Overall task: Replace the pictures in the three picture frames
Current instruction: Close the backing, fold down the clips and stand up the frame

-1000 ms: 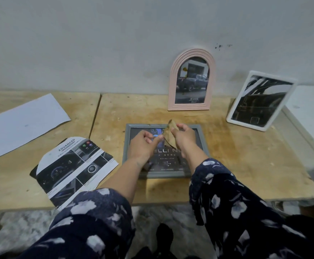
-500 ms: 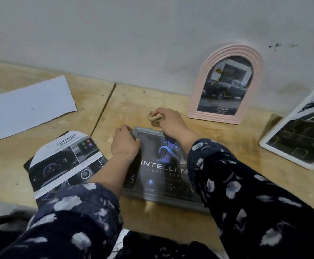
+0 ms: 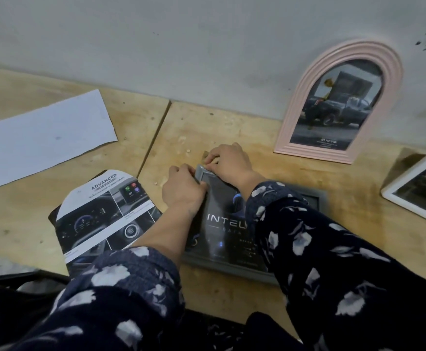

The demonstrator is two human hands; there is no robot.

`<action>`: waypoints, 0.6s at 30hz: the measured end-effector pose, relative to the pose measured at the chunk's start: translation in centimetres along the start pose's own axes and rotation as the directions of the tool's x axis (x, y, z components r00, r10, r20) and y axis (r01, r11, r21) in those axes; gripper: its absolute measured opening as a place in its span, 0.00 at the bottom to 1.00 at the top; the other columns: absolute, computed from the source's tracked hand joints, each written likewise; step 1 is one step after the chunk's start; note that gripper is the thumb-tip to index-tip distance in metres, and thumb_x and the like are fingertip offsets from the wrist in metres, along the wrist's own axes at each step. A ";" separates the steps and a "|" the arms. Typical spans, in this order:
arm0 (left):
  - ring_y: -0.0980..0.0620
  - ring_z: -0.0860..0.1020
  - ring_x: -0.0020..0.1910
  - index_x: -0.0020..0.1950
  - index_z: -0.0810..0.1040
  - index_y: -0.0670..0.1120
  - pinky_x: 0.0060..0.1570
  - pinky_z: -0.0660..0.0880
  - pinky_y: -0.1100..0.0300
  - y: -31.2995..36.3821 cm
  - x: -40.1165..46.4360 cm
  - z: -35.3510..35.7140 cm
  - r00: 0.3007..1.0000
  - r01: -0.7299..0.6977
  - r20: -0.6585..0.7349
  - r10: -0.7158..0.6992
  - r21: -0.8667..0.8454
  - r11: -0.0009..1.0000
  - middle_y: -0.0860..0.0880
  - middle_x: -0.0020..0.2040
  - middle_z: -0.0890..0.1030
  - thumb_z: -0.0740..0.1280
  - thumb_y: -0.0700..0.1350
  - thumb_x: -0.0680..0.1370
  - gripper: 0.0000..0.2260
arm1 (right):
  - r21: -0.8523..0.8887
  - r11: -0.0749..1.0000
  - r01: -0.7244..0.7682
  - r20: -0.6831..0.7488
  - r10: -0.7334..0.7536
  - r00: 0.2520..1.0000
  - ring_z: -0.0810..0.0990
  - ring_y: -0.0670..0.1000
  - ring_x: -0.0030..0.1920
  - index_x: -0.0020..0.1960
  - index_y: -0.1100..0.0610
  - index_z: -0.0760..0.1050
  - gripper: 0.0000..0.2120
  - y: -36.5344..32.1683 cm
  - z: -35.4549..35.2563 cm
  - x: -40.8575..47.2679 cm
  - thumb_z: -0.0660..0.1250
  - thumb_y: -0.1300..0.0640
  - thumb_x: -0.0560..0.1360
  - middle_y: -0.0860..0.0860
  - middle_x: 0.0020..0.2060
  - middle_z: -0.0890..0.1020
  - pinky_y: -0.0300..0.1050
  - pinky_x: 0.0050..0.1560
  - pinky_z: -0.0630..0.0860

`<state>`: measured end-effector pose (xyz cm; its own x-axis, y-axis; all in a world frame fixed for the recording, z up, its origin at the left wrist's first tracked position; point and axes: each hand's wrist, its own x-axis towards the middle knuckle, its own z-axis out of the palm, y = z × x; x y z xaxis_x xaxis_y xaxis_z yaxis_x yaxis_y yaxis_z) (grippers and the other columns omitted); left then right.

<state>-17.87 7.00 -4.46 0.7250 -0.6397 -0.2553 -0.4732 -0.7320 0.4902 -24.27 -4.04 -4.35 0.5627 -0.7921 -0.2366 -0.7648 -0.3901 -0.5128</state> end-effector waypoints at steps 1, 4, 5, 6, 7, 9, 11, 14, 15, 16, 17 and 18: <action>0.43 0.78 0.52 0.59 0.75 0.50 0.48 0.68 0.57 0.1 0.0 -0.1 1.000 0.000 0.005 0.000 0.004 1.000 0.47 0.59 0.72 0.69 0.51 0.73 0.16 | 0.005 1.000 -0.004 0.010 0.004 1.000 0.75 0.54 0.53 0.27 0.36 0.73 0.15 0.0 -0.2 -0.1 0.70 0.50 0.69 0.47 0.51 0.80 0.44 0.50 0.70; 0.42 0.78 0.53 0.58 0.75 0.50 0.49 0.68 0.57 0.1 0.1 -0.1 1.000 0.002 0.012 -0.002 0.010 1.000 0.47 0.59 0.72 0.69 0.51 0.73 0.16 | -0.027 0.999 0.026 0.040 -0.025 0.999 0.74 0.53 0.56 0.30 0.39 0.75 0.13 0.4 -0.6 -0.5 0.69 0.53 0.71 0.47 0.50 0.81 0.47 0.55 0.74; 0.42 0.78 0.53 0.58 0.75 0.50 0.48 0.67 0.57 0.1 0.1 -0.1 1.000 -0.001 0.014 0.001 0.010 1.000 0.47 0.59 0.72 0.69 0.52 0.73 0.16 | -0.043 0.998 0.045 0.052 -0.043 0.998 0.73 0.52 0.56 0.32 0.42 0.77 0.11 0.4 -0.7 -0.6 0.68 0.54 0.72 0.46 0.49 0.82 0.47 0.55 0.74; 0.42 0.77 0.52 0.58 0.75 0.50 0.47 0.67 0.58 0.1 0.1 -0.1 1.000 -0.006 0.016 0.006 0.011 1.000 0.47 0.59 0.72 0.69 0.52 0.73 0.16 | -0.053 0.997 0.059 0.053 -0.056 0.997 0.72 0.51 0.56 0.35 0.44 0.79 0.09 0.5 -0.9 -0.7 0.68 0.55 0.72 0.45 0.47 0.82 0.48 0.54 0.74; 0.42 0.77 0.52 0.58 0.75 0.50 0.47 0.66 0.58 0.1 0.1 0.0 1.000 -0.008 0.018 0.008 0.011 1.000 0.47 0.59 0.73 0.69 0.52 0.73 0.16 | -0.063 0.996 0.067 0.050 -0.064 0.997 0.72 0.51 0.56 0.36 0.46 0.80 0.08 0.4 -0.9 -0.7 0.67 0.55 0.72 0.45 0.46 0.82 0.47 0.53 0.73; 0.42 0.77 0.52 0.59 0.74 0.50 0.46 0.65 0.59 0.1 0.1 0.1 1.000 -0.010 0.014 0.010 0.012 1.000 0.47 0.59 0.73 0.69 0.51 0.73 0.16 | -0.096 0.993 0.072 0.033 -0.069 0.997 0.73 0.51 0.54 0.38 0.45 0.77 0.07 0.2 -0.7 -0.6 0.66 0.56 0.72 0.47 0.48 0.81 0.48 0.52 0.73; 0.43 0.77 0.52 0.59 0.74 0.50 0.46 0.65 0.59 0.1 0.0 0.1 1.000 -0.014 0.010 0.014 0.019 1.000 0.47 0.60 0.72 0.69 0.51 0.74 0.15 | -0.120 0.991 0.053 0.020 -0.051 0.998 0.75 0.53 0.54 0.41 0.42 0.74 0.07 -0.2 -0.3 -0.7 0.65 0.54 0.72 0.48 0.50 0.80 0.49 0.53 0.73; 0.42 0.78 0.52 0.59 0.74 0.50 0.46 0.66 0.58 0.2 -0.1 0.2 1.000 -0.013 0.008 0.013 0.030 0.999 0.47 0.60 0.72 0.69 0.51 0.74 0.15 | -0.131 0.991 0.032 0.010 -0.031 0.999 0.75 0.56 0.56 0.49 0.39 0.79 0.10 -0.3 0.1 -0.7 0.64 0.53 0.73 0.48 0.55 0.80 0.51 0.57 0.72; 0.41 0.78 0.52 0.59 0.74 0.50 0.46 0.66 0.58 0.3 -0.2 0.2 1.000 -0.010 0.008 0.010 0.031 0.999 0.47 0.60 0.72 0.69 0.51 0.74 0.15 | -0.144 0.989 0.037 0.009 -0.036 0.999 0.74 0.55 0.57 0.50 0.40 0.80 0.11 -0.2 0.1 -0.8 0.63 0.54 0.74 0.48 0.55 0.80 0.51 0.59 0.71; 0.41 0.78 0.52 0.59 0.74 0.50 0.45 0.66 0.58 0.4 -0.2 0.2 1.000 -0.003 0.007 0.003 0.031 1.000 0.47 0.60 0.72 0.69 0.51 0.74 0.15 | -0.167 0.985 0.045 0.001 -0.046 0.999 0.74 0.54 0.57 0.50 0.41 0.80 0.12 -0.1 0.0 -0.8 0.63 0.56 0.75 0.48 0.56 0.80 0.51 0.60 0.71; 0.41 0.78 0.52 0.58 0.74 0.50 0.45 0.66 0.57 0.6 -0.2 0.2 1.000 0.006 0.009 -0.006 0.032 0.999 0.47 0.60 0.72 0.69 0.50 0.74 0.15 | -0.194 0.980 0.045 -0.013 -0.048 0.999 0.73 0.54 0.57 0.51 0.42 0.81 0.13 0.0 -0.1 -0.9 0.62 0.57 0.76 0.49 0.55 0.80 0.51 0.60 0.70; 0.41 0.77 0.52 0.58 0.74 0.50 0.45 0.67 0.57 0.7 -0.2 0.2 1.000 0.013 0.010 -0.014 0.035 0.999 0.47 0.60 0.72 0.69 0.50 0.74 0.14 | -0.217 0.976 0.038 -0.033 -0.046 0.998 0.72 0.53 0.58 0.52 0.42 0.81 0.14 0.3 -0.4 -1.1 0.61 0.58 0.76 0.49 0.55 0.80 0.51 0.61 0.70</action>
<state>-18.43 6.54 -4.22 0.7265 -0.6319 -0.2699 -0.4809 -0.7482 0.4571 -25.25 -3.45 -3.89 0.5865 -0.7885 -0.1855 -0.7929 -0.5120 -0.3304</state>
